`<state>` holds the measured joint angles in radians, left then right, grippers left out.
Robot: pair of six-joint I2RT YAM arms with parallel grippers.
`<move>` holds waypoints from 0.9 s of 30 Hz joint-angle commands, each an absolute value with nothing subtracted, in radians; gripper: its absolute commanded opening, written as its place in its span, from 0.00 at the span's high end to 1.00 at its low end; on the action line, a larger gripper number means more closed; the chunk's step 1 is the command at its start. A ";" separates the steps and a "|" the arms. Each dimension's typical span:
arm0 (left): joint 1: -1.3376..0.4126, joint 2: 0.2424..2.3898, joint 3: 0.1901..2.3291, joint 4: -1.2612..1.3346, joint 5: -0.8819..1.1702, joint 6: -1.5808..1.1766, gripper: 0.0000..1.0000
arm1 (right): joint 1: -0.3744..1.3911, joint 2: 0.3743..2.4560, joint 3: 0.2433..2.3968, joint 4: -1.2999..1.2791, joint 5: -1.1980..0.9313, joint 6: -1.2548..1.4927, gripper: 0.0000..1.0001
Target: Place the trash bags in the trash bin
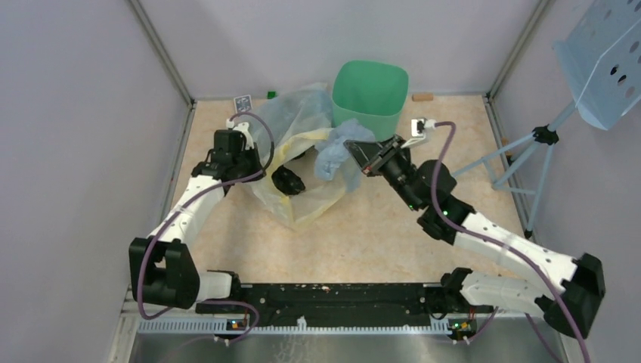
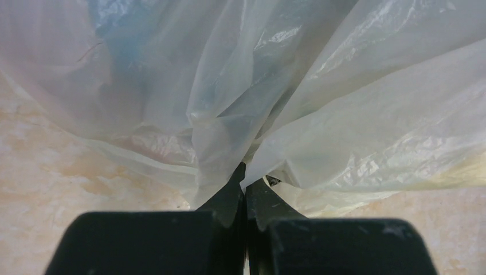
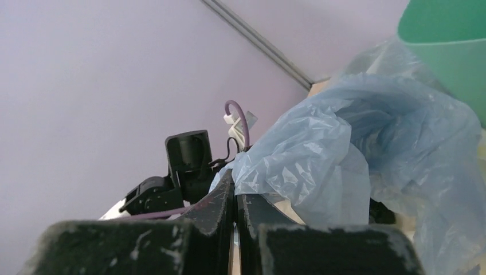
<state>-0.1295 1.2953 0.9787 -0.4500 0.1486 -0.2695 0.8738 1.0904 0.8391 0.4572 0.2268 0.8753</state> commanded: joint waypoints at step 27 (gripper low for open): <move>0.284 1.315 1.284 -0.327 -0.156 -0.343 1.00 | 0.864 0.842 0.831 -0.277 0.179 0.602 1.00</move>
<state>0.2947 1.3991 1.2621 -0.4099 -0.2306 -0.3717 0.8677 0.7895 0.8299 -0.3550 0.4072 0.6559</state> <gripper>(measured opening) 0.004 0.005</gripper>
